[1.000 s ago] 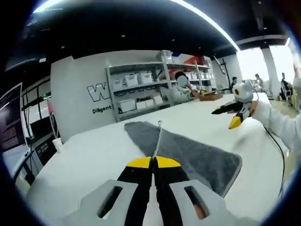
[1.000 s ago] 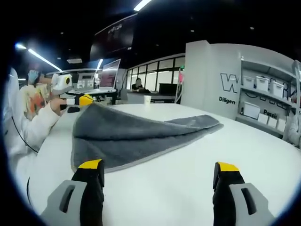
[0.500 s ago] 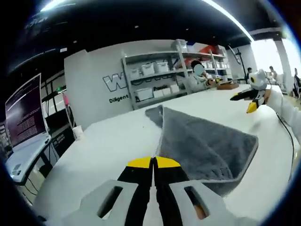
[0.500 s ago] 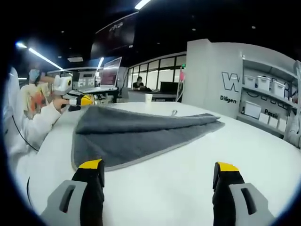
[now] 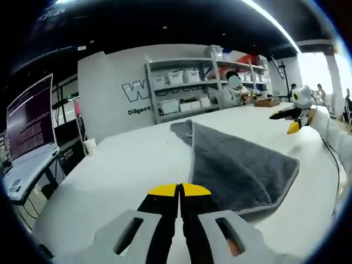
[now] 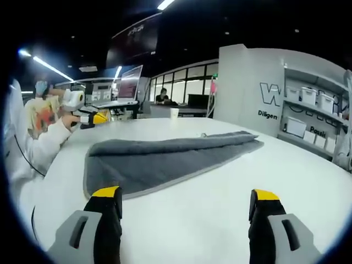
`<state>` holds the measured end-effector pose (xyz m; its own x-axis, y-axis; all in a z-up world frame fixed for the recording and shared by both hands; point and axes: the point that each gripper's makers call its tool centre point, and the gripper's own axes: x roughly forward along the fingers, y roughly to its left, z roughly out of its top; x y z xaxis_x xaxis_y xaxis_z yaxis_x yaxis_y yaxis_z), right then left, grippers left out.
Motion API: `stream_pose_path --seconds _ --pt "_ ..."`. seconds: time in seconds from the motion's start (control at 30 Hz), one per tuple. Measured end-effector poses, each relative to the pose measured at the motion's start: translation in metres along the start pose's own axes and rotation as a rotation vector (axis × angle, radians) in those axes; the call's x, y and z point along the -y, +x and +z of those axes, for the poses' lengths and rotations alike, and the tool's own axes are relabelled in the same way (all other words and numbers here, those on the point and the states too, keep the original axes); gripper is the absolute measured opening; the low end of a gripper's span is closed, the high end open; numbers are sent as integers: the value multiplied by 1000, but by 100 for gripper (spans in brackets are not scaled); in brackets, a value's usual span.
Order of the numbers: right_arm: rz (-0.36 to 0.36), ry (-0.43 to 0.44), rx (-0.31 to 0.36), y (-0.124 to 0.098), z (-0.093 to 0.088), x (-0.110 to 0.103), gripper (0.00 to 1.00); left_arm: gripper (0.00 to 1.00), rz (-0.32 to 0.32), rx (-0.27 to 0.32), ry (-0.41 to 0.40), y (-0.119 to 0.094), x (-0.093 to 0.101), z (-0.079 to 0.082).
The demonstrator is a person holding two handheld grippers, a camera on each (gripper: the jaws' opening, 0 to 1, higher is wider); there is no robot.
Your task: Open the folded towel by lifting each exposed corner and separating the folded layers until the towel lies flat within the target outline without major curled edges
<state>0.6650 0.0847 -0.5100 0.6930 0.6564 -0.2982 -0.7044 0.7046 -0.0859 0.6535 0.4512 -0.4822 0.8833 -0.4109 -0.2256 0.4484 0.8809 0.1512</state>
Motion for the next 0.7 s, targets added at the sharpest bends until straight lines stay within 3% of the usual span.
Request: stream_pose_path --seconds 0.13,0.33,0.7 --pt "2 -3 -1 0 0 0 96 3 -54 22 -50 -1 6 4" --pt "3 0 -5 1 -1 0 97 20 -141 44 -117 -2 17 11" --pt "7 1 -10 1 -2 -1 97 42 -247 69 -153 -5 42 22"
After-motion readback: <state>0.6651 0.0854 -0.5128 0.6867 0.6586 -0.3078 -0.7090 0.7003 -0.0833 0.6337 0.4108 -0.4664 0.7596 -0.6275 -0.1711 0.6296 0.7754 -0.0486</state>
